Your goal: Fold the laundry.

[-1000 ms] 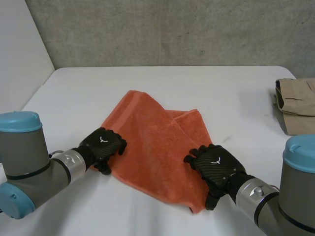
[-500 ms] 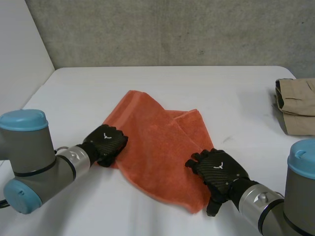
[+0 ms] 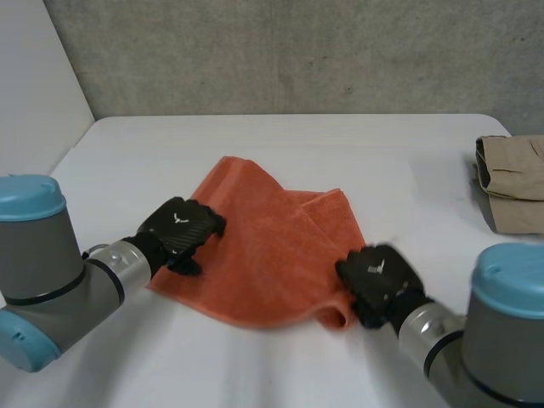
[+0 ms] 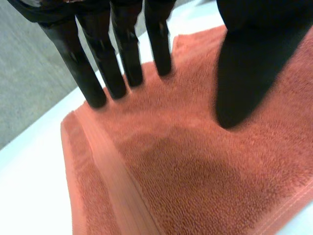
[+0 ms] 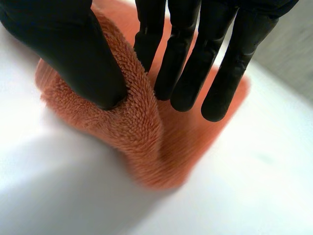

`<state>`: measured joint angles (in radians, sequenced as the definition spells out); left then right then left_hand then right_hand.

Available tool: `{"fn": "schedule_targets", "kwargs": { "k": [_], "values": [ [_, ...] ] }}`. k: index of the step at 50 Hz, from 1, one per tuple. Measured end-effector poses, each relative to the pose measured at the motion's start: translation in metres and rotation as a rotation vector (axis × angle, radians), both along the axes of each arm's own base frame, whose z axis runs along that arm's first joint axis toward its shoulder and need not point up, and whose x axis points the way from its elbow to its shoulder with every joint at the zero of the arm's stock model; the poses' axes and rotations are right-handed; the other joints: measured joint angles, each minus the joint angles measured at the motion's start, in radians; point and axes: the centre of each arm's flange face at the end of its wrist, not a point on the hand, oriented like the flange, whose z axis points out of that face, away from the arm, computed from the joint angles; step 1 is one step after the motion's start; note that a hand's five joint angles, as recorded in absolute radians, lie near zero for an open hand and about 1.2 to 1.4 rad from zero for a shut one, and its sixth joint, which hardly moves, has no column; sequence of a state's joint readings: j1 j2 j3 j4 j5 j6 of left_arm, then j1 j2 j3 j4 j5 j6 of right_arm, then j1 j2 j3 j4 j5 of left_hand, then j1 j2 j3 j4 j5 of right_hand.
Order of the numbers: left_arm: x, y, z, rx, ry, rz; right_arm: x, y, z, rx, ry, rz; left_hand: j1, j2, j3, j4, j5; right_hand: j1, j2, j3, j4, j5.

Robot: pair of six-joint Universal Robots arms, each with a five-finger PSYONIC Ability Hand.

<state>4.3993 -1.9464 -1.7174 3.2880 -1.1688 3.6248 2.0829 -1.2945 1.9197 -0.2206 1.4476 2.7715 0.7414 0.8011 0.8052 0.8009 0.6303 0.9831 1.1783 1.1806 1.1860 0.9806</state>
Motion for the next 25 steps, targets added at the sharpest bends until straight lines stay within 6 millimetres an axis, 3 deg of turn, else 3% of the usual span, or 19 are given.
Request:
{"fn": "schedule_targets", "kwargs": {
  "k": [1, 2, 3, 7, 14, 25],
  "values": [
    [0.000, 0.004, 0.005, -0.006, 0.005, -0.004, 0.000, -0.003, 0.012, -0.043, -0.017, -0.004, 0.000, 0.000, 0.000, 0.000, 0.000, 0.000, 0.000, 0.000, 0.000, 0.000],
    [0.000, 0.007, 0.008, -0.008, 0.008, -0.006, -0.001, -0.005, 0.020, -0.071, -0.027, -0.006, -0.438, -0.434, -0.430, -0.437, -0.440, 0.000, 0.000, 0.000, 0.000, 0.000],
    [0.000, 0.009, 0.010, -0.011, 0.011, -0.007, -0.001, -0.007, 0.028, -0.099, -0.035, -0.008, -0.477, -0.496, -0.489, -0.495, -0.500, 0.000, 0.000, 0.000, 0.000, 0.000],
    [0.003, 0.022, 0.018, 0.003, 0.024, -0.008, -0.006, -0.015, 0.051, -0.182, -0.046, -0.013, -0.479, -0.525, -0.529, -0.529, -0.540, 0.000, 0.000, 0.000, 0.000, 0.000],
    [0.006, 0.038, 0.013, 0.088, 0.042, 0.005, -0.010, -0.024, 0.063, -0.206, -0.037, -0.002, -0.479, -0.525, -0.529, -0.529, -0.540, 0.000, 0.000, 0.000, 0.001, 0.000],
    [0.005, 0.031, -0.004, 0.178, 0.072, 0.055, -0.005, -0.026, 0.081, -0.235, -0.074, 0.015, -0.479, -0.525, -0.529, -0.529, -0.540, 0.000, 0.000, 0.000, 0.001, 0.000]
  ]
}}
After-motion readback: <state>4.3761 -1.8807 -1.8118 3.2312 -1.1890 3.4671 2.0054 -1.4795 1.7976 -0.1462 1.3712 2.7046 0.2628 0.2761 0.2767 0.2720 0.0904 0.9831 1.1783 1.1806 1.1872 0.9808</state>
